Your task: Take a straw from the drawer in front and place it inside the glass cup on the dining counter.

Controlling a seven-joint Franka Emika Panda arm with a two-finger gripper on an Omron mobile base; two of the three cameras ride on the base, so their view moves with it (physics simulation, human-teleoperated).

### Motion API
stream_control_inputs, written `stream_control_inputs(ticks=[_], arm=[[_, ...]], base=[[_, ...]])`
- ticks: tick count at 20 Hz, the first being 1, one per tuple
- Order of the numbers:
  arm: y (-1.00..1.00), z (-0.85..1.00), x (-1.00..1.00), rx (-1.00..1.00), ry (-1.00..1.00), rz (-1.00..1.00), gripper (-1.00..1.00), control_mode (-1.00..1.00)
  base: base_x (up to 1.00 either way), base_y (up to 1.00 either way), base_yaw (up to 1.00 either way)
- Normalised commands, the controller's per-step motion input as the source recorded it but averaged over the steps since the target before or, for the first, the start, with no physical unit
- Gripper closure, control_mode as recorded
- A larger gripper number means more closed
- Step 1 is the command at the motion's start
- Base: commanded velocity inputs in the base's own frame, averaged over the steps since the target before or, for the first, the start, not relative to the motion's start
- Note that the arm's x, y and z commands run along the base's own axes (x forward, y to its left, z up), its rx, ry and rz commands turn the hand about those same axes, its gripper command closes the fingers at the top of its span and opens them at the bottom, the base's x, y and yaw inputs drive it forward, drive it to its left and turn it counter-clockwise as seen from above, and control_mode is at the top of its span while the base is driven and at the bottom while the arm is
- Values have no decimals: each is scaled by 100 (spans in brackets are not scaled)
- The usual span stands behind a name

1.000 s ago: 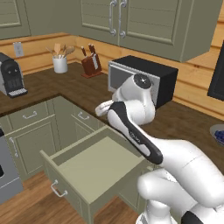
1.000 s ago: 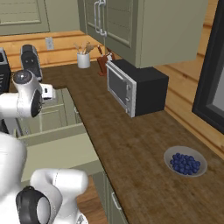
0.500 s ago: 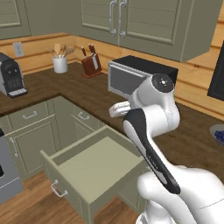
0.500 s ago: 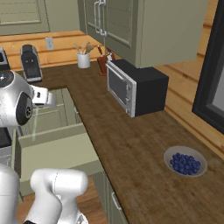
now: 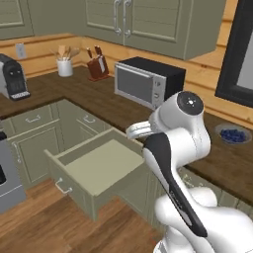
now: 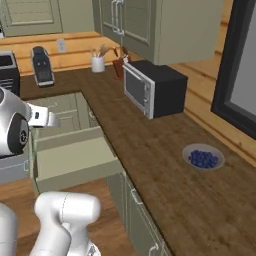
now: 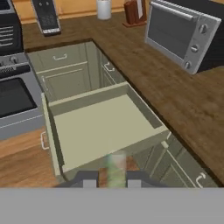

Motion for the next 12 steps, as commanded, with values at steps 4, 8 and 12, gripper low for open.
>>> stream_control_inputs(ticks=[4, 8, 12], arm=[[0, 0, 0, 0, 0, 0, 100, 100], [0, 0, 0, 0, 0, 0, 100, 100], [0, 0, 0, 0, 0, 0, 100, 100]], base=[[-100, 25, 15], [-82, 34, 71], [-46, 40, 84]])
